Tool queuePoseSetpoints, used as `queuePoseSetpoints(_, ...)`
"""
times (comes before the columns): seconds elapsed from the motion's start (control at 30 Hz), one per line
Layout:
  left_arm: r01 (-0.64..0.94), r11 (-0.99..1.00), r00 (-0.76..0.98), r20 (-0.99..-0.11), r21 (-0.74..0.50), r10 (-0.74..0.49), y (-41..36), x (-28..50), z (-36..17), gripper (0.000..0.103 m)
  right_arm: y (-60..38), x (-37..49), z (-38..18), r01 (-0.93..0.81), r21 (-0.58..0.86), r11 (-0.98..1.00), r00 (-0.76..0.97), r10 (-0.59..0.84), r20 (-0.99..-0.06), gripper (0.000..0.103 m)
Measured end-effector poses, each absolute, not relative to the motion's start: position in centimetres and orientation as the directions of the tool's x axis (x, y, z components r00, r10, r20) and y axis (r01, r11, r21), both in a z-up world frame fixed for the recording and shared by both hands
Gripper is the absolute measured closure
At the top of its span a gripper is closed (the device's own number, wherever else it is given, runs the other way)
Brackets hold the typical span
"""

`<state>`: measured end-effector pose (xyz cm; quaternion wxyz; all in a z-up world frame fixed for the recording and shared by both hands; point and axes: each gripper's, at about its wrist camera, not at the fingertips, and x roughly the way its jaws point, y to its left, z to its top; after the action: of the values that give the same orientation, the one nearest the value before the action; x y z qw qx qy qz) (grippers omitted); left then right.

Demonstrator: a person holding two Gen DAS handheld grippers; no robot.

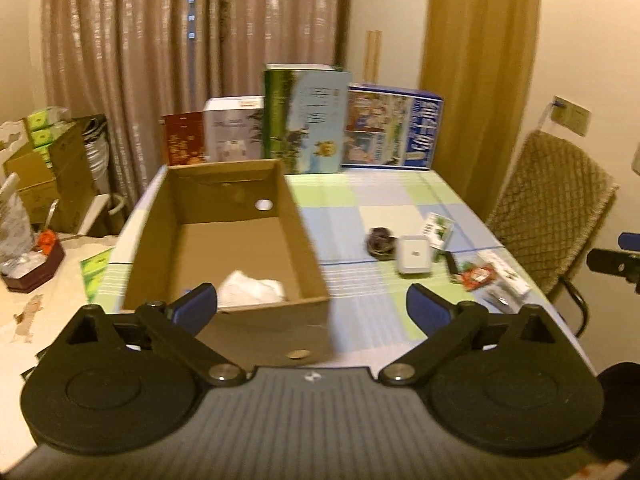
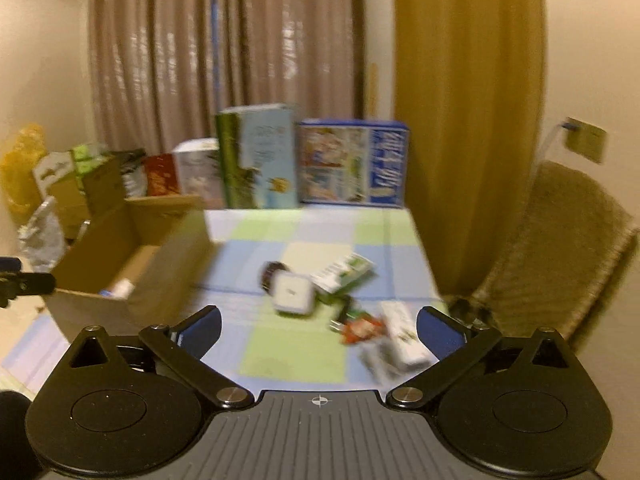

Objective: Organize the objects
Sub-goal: 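Move both tools back over the remaining items on the table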

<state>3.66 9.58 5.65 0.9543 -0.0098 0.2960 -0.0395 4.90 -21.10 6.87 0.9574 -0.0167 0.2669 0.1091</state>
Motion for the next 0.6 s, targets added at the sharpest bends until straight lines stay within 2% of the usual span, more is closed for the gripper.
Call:
queuePoseSetpoints(0.33,0.182,0.982,0.788,-0.592,-0.039,-0.17,2.1,5.5,4.5,0.001,-27.4,3.7,5.6,-0.109,0.054,0.993,0.834,0.121,-0.539,0.002)
queuePoseSetpoints(0.6,0.22,0.975,0.757,-0.627,-0.018,-0.183,-2.0,7.7,2.6,0.001,-30.2,6.1,4.0,-0.085,0.047,0.995,0.815,0.097,-0.571,0.002)
